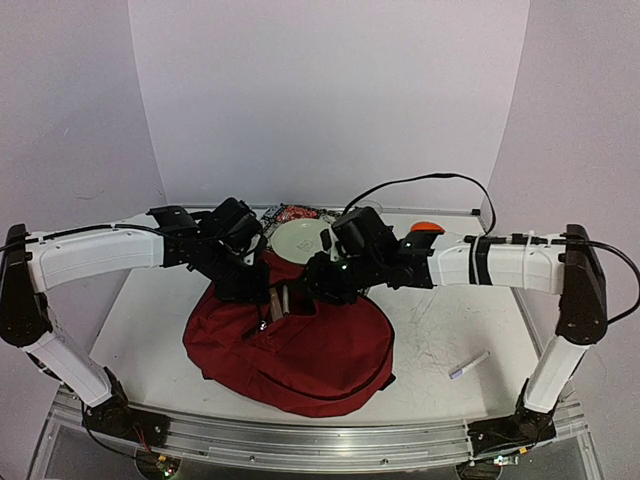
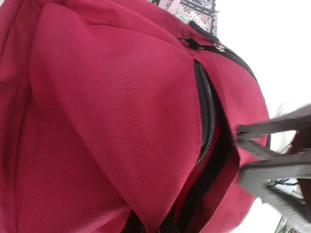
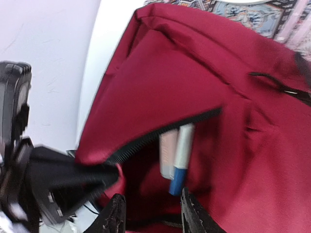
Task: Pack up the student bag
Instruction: Place the pen in the lower front pocket of the bag, then move the pen to the center of the board.
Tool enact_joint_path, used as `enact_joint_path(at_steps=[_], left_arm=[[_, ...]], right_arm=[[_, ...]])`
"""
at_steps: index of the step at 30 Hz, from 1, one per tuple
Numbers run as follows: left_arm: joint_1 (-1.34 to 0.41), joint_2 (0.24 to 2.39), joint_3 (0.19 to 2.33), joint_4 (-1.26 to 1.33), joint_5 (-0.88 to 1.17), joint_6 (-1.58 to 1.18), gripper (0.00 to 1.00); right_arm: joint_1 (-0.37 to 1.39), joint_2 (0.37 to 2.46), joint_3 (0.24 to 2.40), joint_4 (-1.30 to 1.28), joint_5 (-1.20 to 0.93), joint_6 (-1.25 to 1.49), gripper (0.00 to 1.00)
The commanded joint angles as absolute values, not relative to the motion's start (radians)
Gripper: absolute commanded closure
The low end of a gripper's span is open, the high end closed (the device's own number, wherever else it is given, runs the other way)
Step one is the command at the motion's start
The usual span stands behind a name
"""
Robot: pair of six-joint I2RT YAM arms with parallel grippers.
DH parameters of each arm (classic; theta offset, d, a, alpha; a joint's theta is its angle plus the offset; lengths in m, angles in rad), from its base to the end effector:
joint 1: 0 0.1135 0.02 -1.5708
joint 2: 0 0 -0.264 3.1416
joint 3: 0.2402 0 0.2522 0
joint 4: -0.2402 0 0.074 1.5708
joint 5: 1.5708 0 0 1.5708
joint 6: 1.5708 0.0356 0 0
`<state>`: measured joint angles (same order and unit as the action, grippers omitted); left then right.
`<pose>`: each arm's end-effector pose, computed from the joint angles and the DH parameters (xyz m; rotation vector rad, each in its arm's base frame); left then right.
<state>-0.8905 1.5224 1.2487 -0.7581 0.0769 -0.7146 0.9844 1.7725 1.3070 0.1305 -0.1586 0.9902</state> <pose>0.1963 -0.2470 0.2748 0.2711 2.7413 -0.6208 0.2287 0.3544 0.2799 -0.1177 2.1964 1.3987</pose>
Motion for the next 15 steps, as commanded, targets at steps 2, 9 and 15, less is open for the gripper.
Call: enact_joint_path(at_steps=[2, 9, 15], left_arm=[[-0.858, 1.472, 1.226, -0.756, 0.04, -0.682, 1.0], [-0.854, 1.464, 1.195, -0.78, 0.038, -0.683, 1.0], [-0.854, 1.441, 1.174, -0.798, 0.028, -0.688, 1.0]], right_arm=[[0.982, 1.662, 1.285, -0.07, -0.032, 0.856, 0.57], [0.891, 1.618, 1.24, -0.169, 0.132, 0.754, 0.53], [0.8, 1.652, 1.235, -0.265, 0.245, 0.738, 0.51]])
